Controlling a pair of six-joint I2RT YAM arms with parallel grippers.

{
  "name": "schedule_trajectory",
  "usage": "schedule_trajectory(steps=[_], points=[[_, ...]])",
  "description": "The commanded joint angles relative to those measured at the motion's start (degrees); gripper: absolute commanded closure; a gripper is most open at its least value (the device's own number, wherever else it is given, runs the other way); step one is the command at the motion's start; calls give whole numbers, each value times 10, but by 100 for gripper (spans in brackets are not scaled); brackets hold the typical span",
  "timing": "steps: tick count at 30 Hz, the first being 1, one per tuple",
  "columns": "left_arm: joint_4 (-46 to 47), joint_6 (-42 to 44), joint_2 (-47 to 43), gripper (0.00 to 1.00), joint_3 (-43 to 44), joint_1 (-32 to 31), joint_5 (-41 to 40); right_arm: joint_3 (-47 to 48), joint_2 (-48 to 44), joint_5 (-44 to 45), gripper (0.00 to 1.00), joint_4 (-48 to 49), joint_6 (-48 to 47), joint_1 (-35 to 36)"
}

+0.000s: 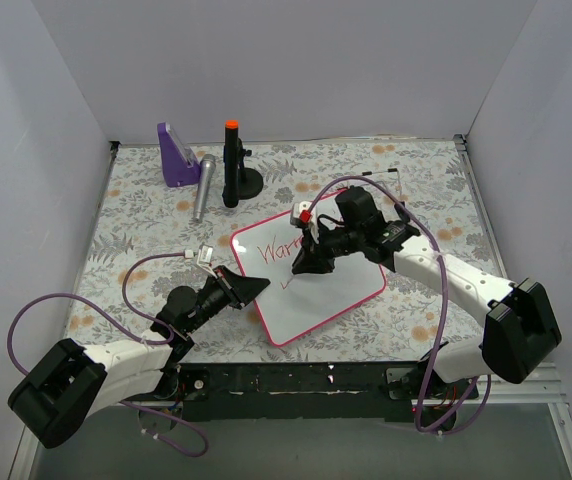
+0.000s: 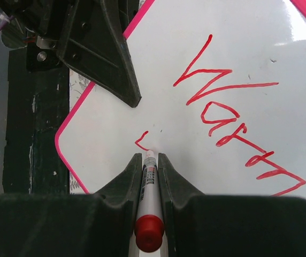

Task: Write a sentence on the whiteboard
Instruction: Write on the whiteboard with the whiteboard marker without the cap.

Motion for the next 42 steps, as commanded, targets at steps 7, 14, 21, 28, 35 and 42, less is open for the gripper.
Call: schedule_trajectory(steps=[7,14,21,28,35,42], points=[[104,-5,-13,100,7,-3,12,40,6,13,99,14,9,-13],[108,-4,-9,100,7,-3,13,31,10,-1,99,10,4,-13],[105,-3,-12,100,7,-3,12,13,5,-17,99,-23,-27,-13],[107,-3,-10,100,7,-3,12,0,5,-33,99,-53,-49,-12],[110,-4,-8,100,7,-3,12,-15,5,-47,99,-63,-60,-4],[114,-5,-7,100,5,-3,12,-10,22,-47,99,-59,-54,20]])
